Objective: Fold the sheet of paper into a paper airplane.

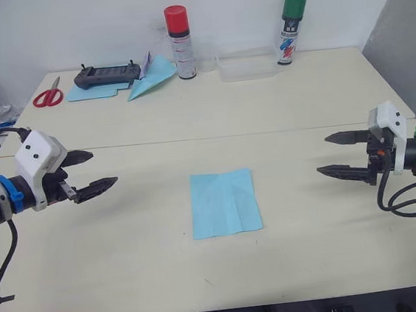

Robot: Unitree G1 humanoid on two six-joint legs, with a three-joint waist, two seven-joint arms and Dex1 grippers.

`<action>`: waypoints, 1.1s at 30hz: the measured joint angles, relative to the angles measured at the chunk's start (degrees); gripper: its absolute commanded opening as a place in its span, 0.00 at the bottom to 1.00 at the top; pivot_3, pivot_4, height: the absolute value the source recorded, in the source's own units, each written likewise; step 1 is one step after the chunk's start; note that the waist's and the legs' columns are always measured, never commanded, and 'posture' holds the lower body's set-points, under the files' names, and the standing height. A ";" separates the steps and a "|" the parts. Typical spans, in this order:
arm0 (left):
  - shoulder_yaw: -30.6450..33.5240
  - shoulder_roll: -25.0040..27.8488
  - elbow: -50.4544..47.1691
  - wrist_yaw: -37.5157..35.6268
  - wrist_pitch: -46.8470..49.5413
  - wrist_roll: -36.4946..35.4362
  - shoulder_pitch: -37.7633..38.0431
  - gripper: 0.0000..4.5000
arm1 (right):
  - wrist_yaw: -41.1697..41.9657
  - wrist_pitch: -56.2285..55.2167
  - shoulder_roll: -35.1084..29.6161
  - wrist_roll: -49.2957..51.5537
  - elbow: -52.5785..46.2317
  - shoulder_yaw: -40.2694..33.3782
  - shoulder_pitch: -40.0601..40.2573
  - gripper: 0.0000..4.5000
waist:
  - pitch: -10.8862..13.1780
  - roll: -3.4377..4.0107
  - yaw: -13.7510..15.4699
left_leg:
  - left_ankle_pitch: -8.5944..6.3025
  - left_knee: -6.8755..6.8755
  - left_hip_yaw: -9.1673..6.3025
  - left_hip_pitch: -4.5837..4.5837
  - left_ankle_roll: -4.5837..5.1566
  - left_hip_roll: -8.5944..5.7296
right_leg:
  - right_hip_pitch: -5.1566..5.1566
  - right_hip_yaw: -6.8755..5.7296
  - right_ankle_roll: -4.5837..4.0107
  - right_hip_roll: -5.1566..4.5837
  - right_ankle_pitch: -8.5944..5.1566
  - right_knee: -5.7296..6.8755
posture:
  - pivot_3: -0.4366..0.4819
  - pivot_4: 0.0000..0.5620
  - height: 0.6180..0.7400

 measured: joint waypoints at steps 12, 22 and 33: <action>-3.44 -1.53 1.70 -0.12 0.35 0.02 -4.21 0.99 | -0.06 0.03 -0.16 -0.08 0.34 -0.11 1.37 1.00 | 0.00 0.00 0.01 | 0.00 0.09 -0.01 0.00 0.00 0.00 | 0.02 -0.01 0.00 0.01 0.03 0.06 | 0.48 0.27 1.00; -3.62 -1.57 0.28 -2.08 4.36 -2.76 -6.14 0.93 | 0.01 1.21 -0.39 0.03 0.32 -0.13 1.31 1.00 | 0.00 0.00 0.01 | 0.00 0.12 -0.02 -0.01 0.00 0.00 | 0.02 0.00 -0.02 0.01 0.05 0.08 | 0.48 0.27 1.00; -14.01 -15.68 -15.04 4.68 13.25 -8.56 -8.74 0.22 | -2.30 0.17 5.42 -1.22 1.38 3.27 0.21 1.00 | -0.02 -0.02 0.12 | 0.01 0.32 -0.06 0.00 0.00 -0.04 | 0.13 0.04 0.08 0.02 0.16 0.17 | 0.48 0.27 1.00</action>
